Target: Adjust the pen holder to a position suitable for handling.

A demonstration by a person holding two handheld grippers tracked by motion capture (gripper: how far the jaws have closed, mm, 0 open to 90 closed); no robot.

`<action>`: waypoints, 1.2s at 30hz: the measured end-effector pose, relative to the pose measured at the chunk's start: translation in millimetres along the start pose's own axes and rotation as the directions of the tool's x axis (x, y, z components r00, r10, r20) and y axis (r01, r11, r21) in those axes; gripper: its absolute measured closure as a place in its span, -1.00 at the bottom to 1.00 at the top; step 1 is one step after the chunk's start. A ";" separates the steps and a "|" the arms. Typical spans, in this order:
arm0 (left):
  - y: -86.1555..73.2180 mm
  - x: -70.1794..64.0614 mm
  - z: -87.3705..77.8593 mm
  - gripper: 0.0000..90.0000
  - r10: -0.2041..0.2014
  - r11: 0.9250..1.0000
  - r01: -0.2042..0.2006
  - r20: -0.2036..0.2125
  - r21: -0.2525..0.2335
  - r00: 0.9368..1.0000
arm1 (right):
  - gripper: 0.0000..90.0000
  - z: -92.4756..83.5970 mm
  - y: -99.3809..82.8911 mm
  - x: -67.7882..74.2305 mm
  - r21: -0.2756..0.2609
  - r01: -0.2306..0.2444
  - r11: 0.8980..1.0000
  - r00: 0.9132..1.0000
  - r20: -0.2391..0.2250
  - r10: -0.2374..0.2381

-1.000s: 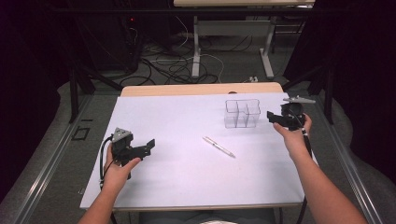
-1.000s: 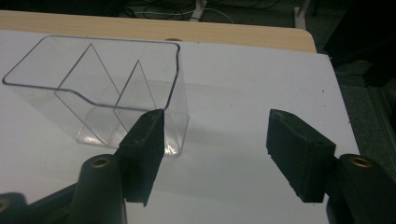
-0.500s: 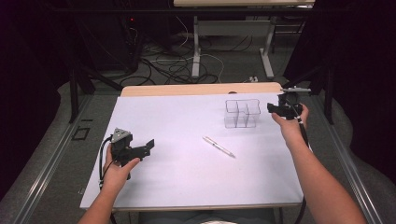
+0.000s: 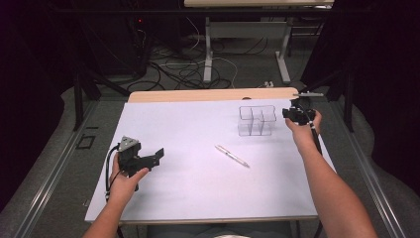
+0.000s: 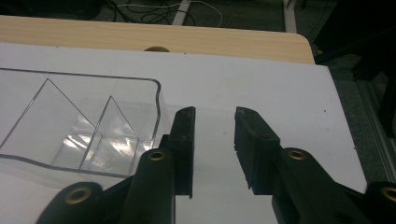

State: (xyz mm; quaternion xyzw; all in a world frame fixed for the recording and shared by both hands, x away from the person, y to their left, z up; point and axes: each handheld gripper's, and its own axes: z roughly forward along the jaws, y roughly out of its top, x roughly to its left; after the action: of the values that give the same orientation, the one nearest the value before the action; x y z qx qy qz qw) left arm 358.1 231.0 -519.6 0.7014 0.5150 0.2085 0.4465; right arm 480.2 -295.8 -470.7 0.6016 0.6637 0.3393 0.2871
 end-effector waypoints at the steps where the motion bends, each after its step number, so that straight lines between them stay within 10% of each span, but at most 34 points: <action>1: -0.1 0.0 0.2 -0.91 -0.001 1.000 0.001 -0.001 0.000 1.000 | 0.56 0.0 0.0 0.0 0.000 0.000 1.000 1.000 0.000 0.000; 11: -0.6 0.6 1.4 -0.90 0.002 1.000 -0.002 -0.003 0.004 1.000 | 0.94 12.8 -2.3 5.0 0.025 -0.006 1.000 0.999 -0.041 0.007; 36: -0.7 0.3 1.6 -0.89 0.000 1.000 0.000 -0.001 0.005 1.000 | 1.00 26.3 -10.1 18.3 0.071 -0.017 0.997 0.998 -0.061 0.021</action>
State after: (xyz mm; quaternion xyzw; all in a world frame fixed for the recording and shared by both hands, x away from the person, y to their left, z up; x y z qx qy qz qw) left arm 359.1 230.7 -521.1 0.7023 0.5158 0.2075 0.4446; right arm 492.9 -275.3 -494.1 0.6070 0.6780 0.3368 0.2417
